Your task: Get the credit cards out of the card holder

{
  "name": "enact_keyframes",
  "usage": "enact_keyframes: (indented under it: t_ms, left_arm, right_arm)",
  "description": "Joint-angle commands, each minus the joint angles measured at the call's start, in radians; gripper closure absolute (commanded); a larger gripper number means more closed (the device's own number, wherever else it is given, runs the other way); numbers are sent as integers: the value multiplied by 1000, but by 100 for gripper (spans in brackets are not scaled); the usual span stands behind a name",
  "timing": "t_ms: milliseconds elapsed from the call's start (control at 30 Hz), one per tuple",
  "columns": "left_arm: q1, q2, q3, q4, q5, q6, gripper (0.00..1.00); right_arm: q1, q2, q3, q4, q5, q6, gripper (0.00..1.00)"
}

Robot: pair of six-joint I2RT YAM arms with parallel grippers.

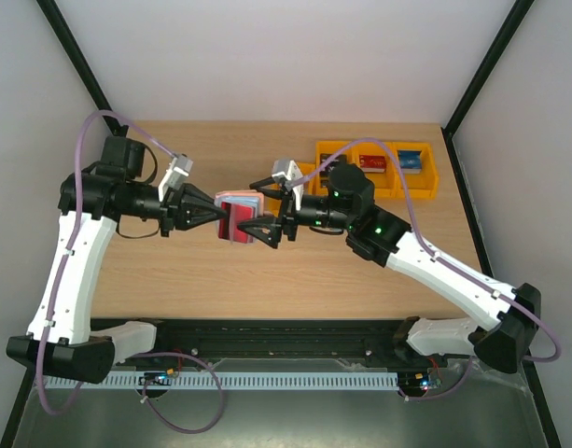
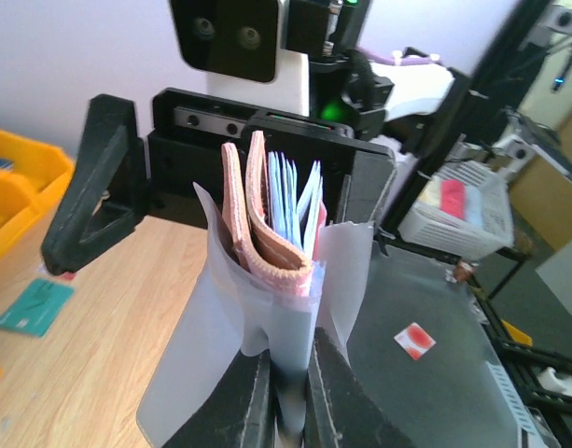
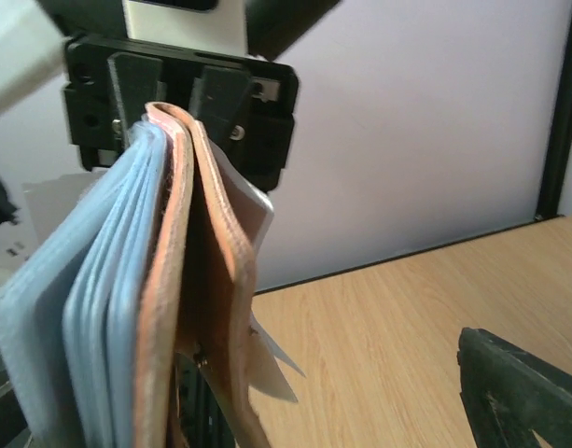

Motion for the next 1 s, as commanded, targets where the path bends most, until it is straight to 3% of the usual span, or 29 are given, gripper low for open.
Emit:
enact_keyframes:
  t_ms: [0,100,133,267,300,333,433,500,567,667,767,900,967]
  left_arm:
    - [-69,-17,0,-18,129,53,98]
    - [-79,-21,12,-19,137,54,98]
    - [-79,-22,18,-19,136,54,98]
    - [-80,-25,10,-16,141,56,98]
    - [-80,-24,5,-15,132,58,98]
    - [-80,-25,0,-14,123,57,98]
    - [-73,-27,-10,-7,103,57,97]
    - [-51,-29,-5,-4,90,55,59]
    - [-17,-29,21,4,51,27,45]
    - [28,-30,70,51,-63,-79,34]
    - [32,-42,53,175,-187,-258,34]
    - [22,-43,34,286,-232,-394,61]
    - [13,-42,30,322,-225,-441,69]
  right_arm:
    - [-6,-36,-50,80,-87,3,1]
    - [-7,-29,-55,98,-164,26,0]
    - [-6,-29,-54,102,-180,34,5]
    - [-6,-28,-31,95,-239,53,63]
    - [-6,-30,-26,91,-247,51,87]
    - [-6,-35,-27,89,-241,49,97]
    - [-7,-62,-50,100,-199,51,98]
    - [-6,-73,-57,95,-174,50,98]
    - [-7,-77,-58,83,-129,53,98]
    - [-6,-72,-50,49,5,79,98]
    - [-6,-48,-40,37,166,143,98]
    - [-6,1,0,38,266,235,98]
    - [-7,24,20,49,241,246,98]
